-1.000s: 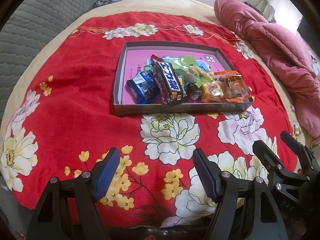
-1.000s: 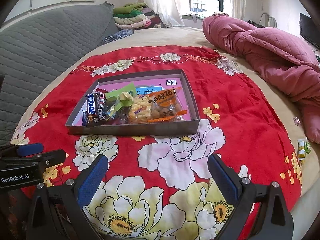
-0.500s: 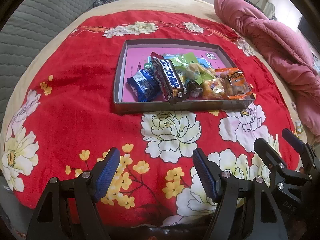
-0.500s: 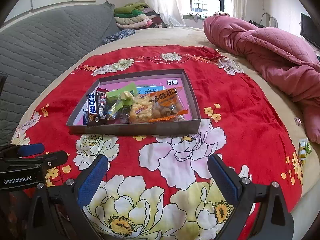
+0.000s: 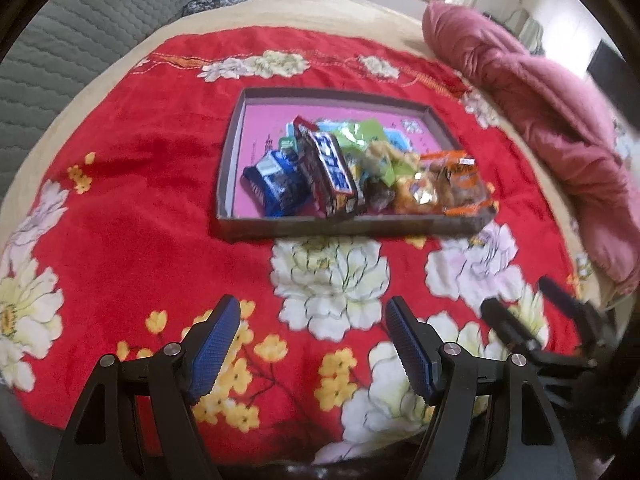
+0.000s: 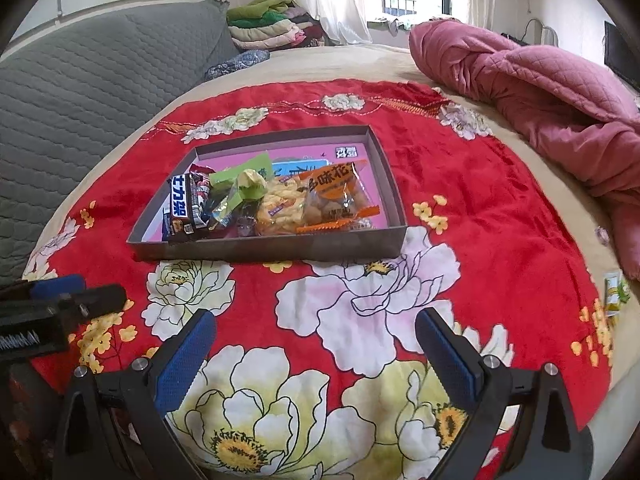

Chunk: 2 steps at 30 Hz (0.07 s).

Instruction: Organize snacks

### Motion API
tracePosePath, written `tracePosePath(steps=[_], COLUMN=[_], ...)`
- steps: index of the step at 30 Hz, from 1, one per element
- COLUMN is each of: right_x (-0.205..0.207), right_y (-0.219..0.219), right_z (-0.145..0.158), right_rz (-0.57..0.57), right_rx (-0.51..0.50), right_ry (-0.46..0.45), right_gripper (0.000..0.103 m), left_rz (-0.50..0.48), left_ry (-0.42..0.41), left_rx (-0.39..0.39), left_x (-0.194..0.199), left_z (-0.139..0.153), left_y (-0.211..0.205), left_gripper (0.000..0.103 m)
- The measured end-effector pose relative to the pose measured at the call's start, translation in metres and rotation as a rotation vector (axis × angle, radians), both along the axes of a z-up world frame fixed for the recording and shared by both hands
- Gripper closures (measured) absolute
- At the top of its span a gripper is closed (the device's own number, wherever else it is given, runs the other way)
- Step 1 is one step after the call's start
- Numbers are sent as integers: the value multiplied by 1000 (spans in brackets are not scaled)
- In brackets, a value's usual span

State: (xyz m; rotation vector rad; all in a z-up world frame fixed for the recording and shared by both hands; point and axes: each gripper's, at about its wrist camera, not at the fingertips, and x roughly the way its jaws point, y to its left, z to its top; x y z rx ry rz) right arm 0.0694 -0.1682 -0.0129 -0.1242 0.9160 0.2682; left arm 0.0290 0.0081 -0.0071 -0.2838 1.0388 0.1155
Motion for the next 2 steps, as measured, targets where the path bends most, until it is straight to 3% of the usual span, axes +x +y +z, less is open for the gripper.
tracePosePath(steps=[2], right_x=[8], right_y=[-5], right_z=[-6], right_rz=[-18], right_rx=[9], right_ry=[17], right_gripper=[3], left_rz=[24], left_ry=[8], left_rx=[-13], left_x=[7], left_z=[-5], left_y=[13], left_gripper=[27])
